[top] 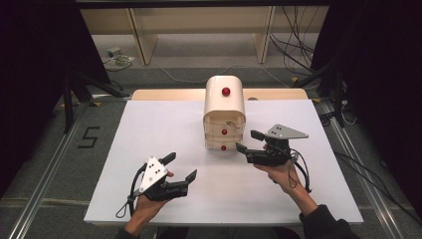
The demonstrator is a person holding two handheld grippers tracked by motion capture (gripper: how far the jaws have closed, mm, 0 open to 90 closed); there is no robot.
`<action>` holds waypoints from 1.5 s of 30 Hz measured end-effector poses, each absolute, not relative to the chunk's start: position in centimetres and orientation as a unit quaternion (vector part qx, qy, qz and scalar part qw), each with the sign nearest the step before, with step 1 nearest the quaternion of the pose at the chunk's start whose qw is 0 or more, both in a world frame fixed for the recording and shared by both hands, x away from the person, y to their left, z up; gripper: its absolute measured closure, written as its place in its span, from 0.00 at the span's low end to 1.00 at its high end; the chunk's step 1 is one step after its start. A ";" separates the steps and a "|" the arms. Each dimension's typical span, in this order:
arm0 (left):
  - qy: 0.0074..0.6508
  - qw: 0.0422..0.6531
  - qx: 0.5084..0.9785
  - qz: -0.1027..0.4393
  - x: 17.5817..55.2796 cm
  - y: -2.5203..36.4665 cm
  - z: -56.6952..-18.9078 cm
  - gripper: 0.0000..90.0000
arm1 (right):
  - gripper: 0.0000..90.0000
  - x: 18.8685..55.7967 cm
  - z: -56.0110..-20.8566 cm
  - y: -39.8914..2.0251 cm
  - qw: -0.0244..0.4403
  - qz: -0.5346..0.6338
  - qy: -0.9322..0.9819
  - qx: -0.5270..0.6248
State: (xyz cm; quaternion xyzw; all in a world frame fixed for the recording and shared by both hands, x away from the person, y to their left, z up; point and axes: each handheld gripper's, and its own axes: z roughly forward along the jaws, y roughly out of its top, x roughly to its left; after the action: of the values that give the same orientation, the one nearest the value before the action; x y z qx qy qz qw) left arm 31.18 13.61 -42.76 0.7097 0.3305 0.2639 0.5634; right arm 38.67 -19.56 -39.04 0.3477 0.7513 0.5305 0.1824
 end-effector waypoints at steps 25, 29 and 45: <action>0.332 0.564 0.709 0.263 31.2 13.6 -42.8 0.16 | 0.18 35.5 -39.5 -21.8 0.190 0.561 0.736 0.328; 0.331 0.563 0.710 0.263 31.2 13.6 -42.8 0.16 | 0.18 35.2 -39.8 -22.2 0.193 0.562 0.734 0.327; 0.331 0.563 0.710 0.262 31.1 13.6 -42.8 0.16 | 0.18 34.3 -40.5 -23.4 0.202 0.562 0.732 0.329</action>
State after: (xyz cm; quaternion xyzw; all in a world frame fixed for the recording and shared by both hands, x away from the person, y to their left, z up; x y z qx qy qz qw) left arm 31.14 13.62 -42.80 0.7105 0.3311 0.2622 0.5629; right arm 34.34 -23.39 -40.55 0.3292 0.7316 0.5616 0.2025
